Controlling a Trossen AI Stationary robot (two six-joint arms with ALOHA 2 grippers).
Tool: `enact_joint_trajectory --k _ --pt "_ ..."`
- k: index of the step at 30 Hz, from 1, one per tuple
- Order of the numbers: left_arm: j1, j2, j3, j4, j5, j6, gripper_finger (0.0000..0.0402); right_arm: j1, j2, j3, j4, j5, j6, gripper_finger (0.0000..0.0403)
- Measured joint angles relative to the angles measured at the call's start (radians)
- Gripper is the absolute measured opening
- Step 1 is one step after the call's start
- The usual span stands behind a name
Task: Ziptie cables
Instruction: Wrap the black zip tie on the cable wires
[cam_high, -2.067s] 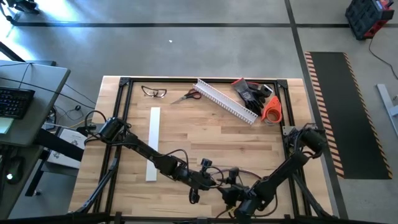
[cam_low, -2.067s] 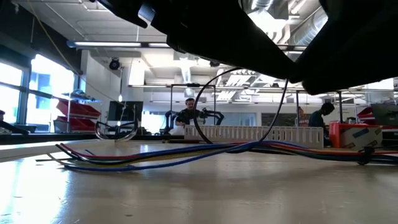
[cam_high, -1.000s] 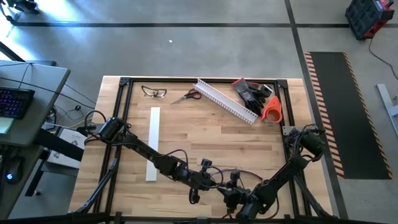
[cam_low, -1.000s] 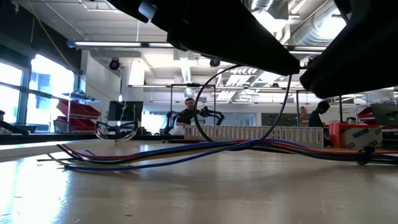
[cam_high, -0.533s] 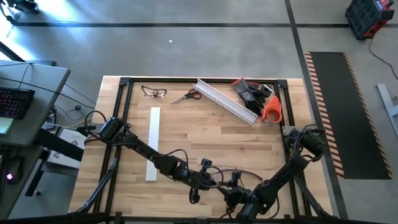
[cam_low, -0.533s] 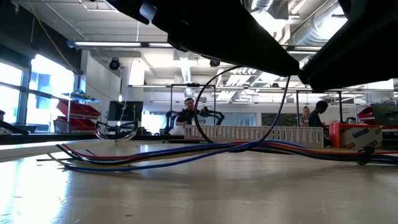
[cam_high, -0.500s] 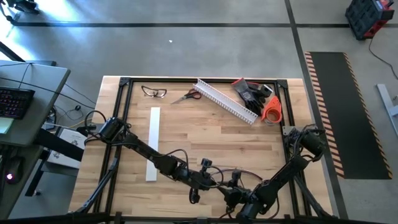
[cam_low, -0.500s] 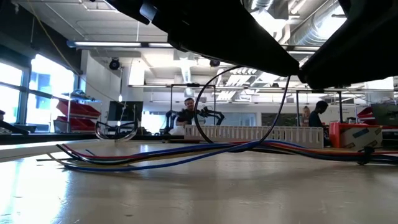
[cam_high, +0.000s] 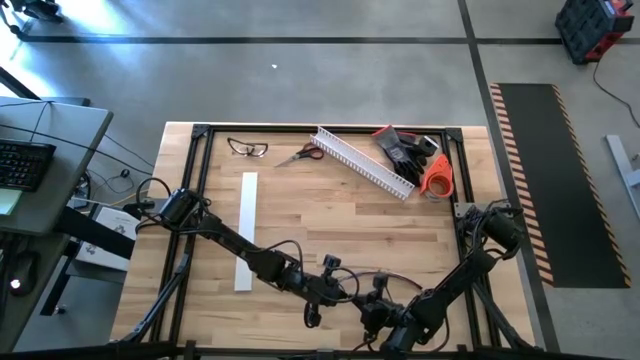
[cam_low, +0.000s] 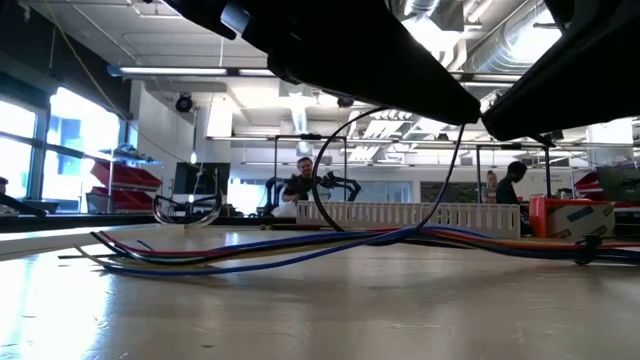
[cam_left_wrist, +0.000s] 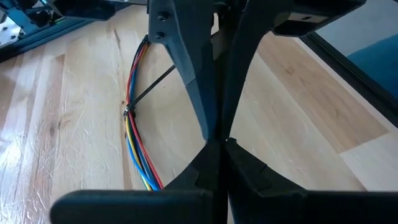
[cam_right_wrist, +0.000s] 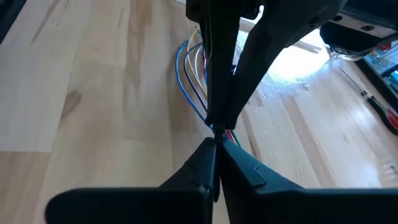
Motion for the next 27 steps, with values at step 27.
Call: enact_joint_trajectory --k 27 --pt "-0.011 -0.002 0.0 -0.004 -0.02 0.002 0.0 0.1 0.003 -0.001 -0.005 0.065 0.096 0.0074"
